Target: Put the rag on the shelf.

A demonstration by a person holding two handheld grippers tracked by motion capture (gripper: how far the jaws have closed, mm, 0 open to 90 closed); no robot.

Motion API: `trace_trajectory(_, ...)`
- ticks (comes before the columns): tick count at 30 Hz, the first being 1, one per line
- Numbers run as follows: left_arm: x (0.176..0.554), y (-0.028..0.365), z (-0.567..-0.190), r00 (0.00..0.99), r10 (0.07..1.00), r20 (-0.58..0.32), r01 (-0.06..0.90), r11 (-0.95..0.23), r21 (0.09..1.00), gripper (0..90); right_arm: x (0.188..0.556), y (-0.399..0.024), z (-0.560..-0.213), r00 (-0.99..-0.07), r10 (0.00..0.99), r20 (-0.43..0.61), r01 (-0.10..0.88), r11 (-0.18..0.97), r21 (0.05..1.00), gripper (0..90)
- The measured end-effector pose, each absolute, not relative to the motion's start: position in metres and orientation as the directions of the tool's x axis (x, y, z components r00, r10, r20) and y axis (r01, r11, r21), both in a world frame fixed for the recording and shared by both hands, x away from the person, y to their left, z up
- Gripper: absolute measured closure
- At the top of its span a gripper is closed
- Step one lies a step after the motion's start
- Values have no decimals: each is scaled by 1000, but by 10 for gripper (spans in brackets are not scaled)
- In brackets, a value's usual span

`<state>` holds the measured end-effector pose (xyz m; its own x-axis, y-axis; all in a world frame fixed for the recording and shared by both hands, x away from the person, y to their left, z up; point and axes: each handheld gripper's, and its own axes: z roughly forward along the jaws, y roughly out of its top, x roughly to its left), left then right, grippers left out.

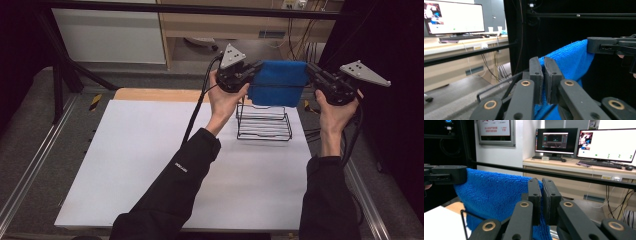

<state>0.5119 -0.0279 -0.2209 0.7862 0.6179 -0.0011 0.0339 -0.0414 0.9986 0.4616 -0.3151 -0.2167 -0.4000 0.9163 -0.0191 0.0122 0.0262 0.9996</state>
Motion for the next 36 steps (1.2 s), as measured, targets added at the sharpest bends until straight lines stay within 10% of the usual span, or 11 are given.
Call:
trace_trajectory(27,494,-28,-251,819,574,-18,143,-173,975,830,446,-324,-248,-458,889,-1,145,76,986,825)
trace_trajectory(36,494,-31,-255,808,590,1,140,-193,971,847,442,-326,-244,-468,884,9,135,62,989,647)
